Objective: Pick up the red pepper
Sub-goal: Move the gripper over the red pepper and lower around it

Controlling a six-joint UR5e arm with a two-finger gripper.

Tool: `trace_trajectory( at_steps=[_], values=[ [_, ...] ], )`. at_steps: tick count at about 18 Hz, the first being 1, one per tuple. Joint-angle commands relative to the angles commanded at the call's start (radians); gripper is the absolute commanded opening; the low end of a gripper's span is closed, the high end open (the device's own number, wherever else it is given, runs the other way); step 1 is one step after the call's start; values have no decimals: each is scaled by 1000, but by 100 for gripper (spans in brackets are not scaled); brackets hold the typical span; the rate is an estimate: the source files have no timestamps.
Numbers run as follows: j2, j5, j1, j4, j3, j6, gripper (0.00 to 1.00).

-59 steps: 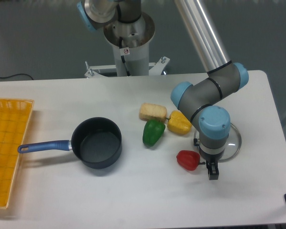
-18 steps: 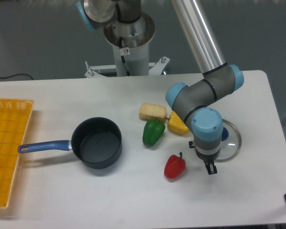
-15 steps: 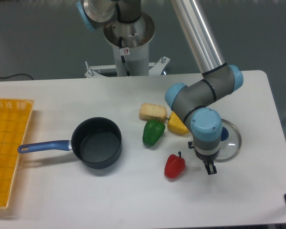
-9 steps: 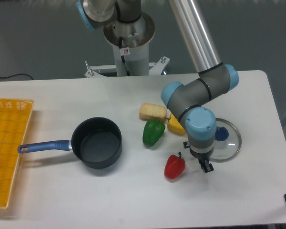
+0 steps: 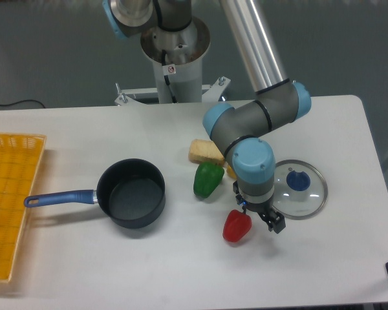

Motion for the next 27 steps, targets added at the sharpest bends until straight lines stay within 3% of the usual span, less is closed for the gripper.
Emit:
trace_trajectory(
  at_steps=[5,11,22,27],
  values=[
    [-32,-23,-37,3,21,-178,100],
    [-57,-22,-60,5,34,-197,100],
    [-46,-22,-60,5,34,-206,100],
    [-25,-23,-57,5,34,-406,100]
  ],
)
